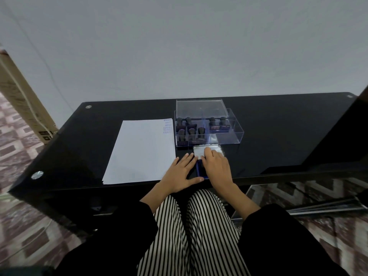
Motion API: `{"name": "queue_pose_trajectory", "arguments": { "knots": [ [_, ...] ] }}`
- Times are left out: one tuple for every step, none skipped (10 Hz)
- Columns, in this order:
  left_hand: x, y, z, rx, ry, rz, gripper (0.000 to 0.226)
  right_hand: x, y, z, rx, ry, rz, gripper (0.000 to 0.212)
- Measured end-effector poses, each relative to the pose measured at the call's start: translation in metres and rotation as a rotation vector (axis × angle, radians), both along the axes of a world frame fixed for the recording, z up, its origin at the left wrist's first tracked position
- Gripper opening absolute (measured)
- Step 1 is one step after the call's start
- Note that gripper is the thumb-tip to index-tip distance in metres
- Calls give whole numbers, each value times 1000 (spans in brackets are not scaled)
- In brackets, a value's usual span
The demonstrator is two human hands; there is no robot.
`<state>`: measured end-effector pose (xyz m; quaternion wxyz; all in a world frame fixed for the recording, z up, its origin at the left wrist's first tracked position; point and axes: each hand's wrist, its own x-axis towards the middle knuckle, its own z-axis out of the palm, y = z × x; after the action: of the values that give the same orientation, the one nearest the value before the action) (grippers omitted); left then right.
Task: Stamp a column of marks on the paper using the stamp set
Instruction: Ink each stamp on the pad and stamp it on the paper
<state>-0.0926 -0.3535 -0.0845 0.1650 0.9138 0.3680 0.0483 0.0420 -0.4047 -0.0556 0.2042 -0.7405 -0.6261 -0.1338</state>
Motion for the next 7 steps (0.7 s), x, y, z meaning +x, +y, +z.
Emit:
{"name": "queue_pose_trajectory", "arguments": {
  "knots": [
    [0, 0, -1, 4, -11, -3, 79, 0, 4, -3, 22, -34, -20, 26],
    [0, 0, -1, 6, -15, -4, 79, 0, 5, -4, 24, -24, -24, 24],
    [0, 0, 0, 3, -13, -5, 78, 1, 0, -5, 75, -43, -7, 27],
    [0, 0, 0, 10, -8, -6, 78, 1, -5, -9, 112, -66, -9, 26],
    [-1, 0, 0, 10, -10, -8, 78, 0, -5, -13, 110, -57, -17, 25],
    [-1, 0, -1, 4, -22, -7, 78, -1, -2, -14, 88, -1, -6, 20],
    [-1, 1, 0, -16, -47, -8, 78, 0, 4, -15, 62, 64, 13, 13]
  ]
}}
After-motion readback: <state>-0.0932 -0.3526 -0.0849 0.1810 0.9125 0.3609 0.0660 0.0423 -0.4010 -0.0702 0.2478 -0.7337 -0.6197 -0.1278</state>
